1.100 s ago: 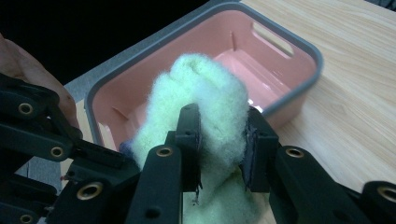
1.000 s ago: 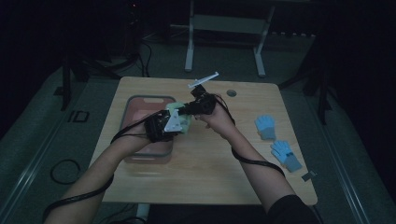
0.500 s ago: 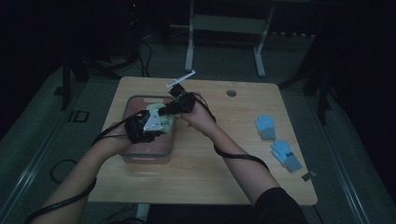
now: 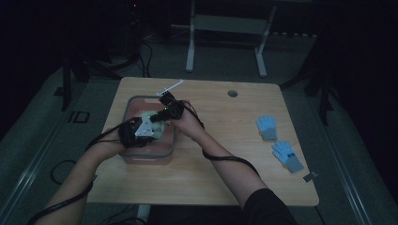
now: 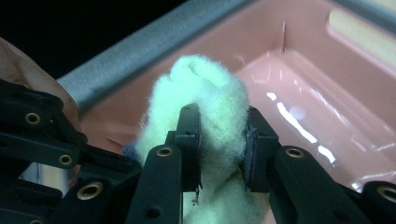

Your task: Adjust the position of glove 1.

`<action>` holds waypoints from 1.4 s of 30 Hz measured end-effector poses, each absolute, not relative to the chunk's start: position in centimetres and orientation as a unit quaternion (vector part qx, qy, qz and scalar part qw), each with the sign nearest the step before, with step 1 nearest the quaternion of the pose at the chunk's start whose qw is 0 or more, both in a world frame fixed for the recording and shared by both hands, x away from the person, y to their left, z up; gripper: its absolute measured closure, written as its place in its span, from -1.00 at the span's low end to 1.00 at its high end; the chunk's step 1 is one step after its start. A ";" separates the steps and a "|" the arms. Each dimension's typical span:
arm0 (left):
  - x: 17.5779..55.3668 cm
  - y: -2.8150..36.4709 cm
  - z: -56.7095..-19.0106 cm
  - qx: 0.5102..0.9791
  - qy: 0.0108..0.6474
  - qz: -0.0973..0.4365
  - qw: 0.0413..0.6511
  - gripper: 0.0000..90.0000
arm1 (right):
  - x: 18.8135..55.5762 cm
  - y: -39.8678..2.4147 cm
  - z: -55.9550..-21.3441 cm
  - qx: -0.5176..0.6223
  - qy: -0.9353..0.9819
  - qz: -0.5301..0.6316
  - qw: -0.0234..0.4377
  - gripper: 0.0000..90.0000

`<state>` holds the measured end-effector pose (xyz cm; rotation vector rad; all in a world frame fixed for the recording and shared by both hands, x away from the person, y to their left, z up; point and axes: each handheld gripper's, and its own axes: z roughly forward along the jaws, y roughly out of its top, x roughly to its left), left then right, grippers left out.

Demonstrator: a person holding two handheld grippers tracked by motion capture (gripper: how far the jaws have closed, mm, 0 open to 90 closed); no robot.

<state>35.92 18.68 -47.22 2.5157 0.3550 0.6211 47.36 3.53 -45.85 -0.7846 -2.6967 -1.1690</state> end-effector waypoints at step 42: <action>38.4 18.4 -47.9 0.941 0.181 0.133 0.253 -0.04 | 47.2 1.3 -45.6 -0.261 -0.897 -0.356 0.035 -0.02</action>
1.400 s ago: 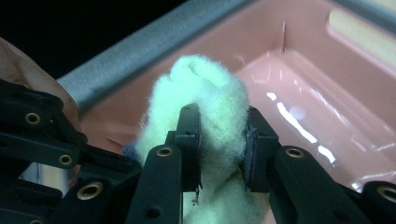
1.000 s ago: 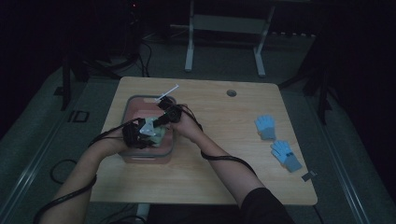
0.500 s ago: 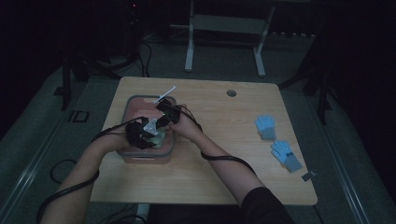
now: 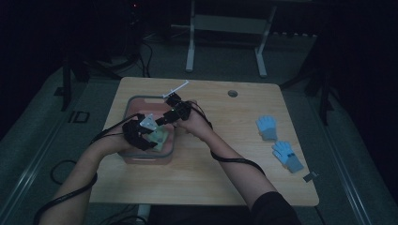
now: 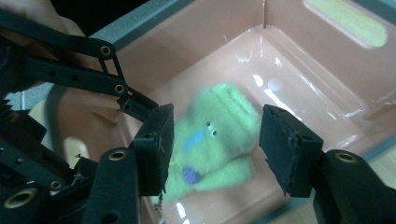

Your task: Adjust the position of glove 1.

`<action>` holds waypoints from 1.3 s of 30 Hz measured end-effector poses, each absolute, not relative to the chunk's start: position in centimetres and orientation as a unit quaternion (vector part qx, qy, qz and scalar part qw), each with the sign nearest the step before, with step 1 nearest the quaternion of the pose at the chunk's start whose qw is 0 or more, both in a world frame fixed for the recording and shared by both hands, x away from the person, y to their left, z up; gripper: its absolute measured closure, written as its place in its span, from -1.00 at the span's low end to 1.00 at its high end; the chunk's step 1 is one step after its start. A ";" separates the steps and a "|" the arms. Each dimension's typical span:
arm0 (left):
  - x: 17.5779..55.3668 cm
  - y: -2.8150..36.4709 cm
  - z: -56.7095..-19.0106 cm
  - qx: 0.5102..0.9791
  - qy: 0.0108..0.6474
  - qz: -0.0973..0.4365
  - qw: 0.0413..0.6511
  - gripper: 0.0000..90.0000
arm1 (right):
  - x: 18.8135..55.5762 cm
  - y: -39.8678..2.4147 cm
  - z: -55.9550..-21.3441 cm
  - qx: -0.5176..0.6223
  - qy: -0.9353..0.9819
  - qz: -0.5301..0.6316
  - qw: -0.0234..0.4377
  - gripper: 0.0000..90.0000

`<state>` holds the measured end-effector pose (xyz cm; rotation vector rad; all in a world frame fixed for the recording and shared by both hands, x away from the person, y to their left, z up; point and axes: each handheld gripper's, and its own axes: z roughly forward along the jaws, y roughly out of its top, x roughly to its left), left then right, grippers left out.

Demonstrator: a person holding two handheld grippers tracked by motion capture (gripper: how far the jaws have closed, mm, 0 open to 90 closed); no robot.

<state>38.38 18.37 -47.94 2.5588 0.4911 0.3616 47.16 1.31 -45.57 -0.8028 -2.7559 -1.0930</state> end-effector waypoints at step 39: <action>36.2 9.9 -46.7 0.923 0.195 0.106 0.315 -0.96 | 44.2 -12.0 -45.2 -0.266 -0.878 -0.397 0.024 -0.55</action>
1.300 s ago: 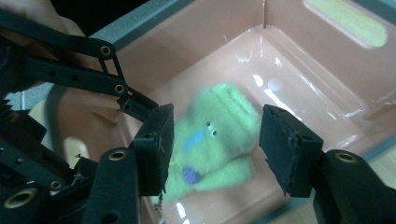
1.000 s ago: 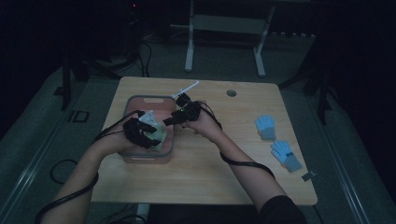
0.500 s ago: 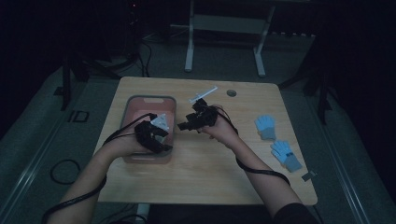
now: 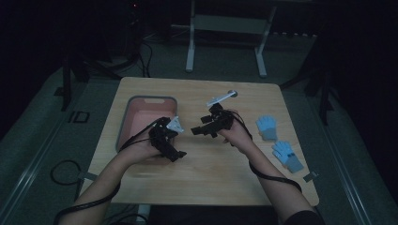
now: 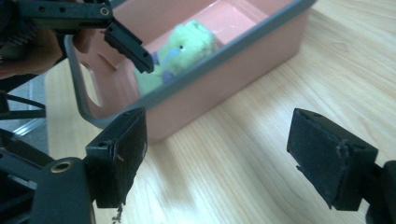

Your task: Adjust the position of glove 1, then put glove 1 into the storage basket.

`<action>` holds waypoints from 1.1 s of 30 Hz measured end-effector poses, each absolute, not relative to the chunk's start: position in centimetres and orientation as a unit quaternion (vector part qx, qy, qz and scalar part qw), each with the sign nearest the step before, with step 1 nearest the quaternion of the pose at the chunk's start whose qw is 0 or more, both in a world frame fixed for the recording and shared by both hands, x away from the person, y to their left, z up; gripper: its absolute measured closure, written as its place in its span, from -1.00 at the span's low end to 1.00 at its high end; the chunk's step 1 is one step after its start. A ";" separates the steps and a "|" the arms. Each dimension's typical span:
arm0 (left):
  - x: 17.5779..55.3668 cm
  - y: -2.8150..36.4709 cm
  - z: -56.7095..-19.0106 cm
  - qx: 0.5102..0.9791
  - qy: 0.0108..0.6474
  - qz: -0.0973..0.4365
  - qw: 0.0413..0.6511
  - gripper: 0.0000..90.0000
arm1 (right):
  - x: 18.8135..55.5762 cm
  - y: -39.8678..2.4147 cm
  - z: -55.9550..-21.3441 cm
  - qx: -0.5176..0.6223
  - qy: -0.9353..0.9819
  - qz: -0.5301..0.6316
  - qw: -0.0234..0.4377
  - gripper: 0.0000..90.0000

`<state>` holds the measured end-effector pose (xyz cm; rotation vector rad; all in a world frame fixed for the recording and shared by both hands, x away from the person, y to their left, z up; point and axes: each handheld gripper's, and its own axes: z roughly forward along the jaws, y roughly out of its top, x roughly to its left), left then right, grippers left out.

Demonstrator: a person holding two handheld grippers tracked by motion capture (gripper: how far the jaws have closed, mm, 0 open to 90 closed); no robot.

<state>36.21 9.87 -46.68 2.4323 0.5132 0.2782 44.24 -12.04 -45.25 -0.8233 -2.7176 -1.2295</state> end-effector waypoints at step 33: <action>31.9 4.1 -51.2 0.924 0.113 0.083 0.356 -0.96 | 41.5 -25.1 -46.8 -0.301 -0.871 -0.376 -0.100 -0.01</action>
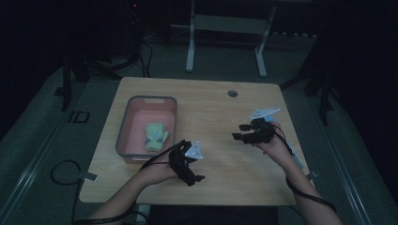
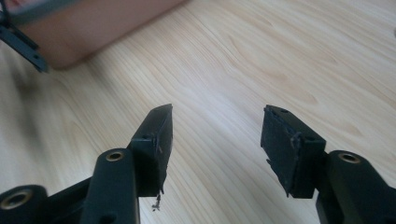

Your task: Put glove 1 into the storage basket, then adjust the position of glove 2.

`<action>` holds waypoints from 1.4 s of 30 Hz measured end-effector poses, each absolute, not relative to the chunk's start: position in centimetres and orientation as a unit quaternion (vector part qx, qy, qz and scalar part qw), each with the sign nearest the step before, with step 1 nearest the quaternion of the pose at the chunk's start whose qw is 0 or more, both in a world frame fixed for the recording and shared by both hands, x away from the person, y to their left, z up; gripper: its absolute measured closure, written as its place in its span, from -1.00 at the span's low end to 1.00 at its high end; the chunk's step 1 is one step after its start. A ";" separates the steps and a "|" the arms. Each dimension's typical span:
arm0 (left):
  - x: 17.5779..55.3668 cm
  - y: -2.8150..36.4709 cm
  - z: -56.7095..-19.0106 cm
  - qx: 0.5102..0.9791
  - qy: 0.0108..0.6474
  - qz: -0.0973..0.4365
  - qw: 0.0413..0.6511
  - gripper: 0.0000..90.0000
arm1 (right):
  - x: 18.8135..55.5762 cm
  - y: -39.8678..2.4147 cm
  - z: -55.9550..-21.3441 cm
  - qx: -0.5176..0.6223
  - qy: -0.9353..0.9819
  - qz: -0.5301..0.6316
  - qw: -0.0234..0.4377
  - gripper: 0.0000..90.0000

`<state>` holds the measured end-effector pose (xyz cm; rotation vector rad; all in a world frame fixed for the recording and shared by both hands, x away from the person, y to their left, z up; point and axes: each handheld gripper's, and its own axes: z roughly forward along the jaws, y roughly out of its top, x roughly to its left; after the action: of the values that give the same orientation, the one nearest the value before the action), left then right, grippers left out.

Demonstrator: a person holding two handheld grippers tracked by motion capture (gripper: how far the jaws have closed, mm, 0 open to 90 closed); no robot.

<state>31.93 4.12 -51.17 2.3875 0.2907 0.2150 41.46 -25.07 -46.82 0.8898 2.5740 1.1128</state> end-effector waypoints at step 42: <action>30.5 4.1 -56.2 0.916 0.118 0.077 0.376 -0.96 | 47.9 -37.6 -50.4 0.424 0.835 0.314 0.158 0.33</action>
<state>30.50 4.08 -56.19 2.3430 0.3026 0.1979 47.87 -37.61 -50.39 1.2128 2.3886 0.8973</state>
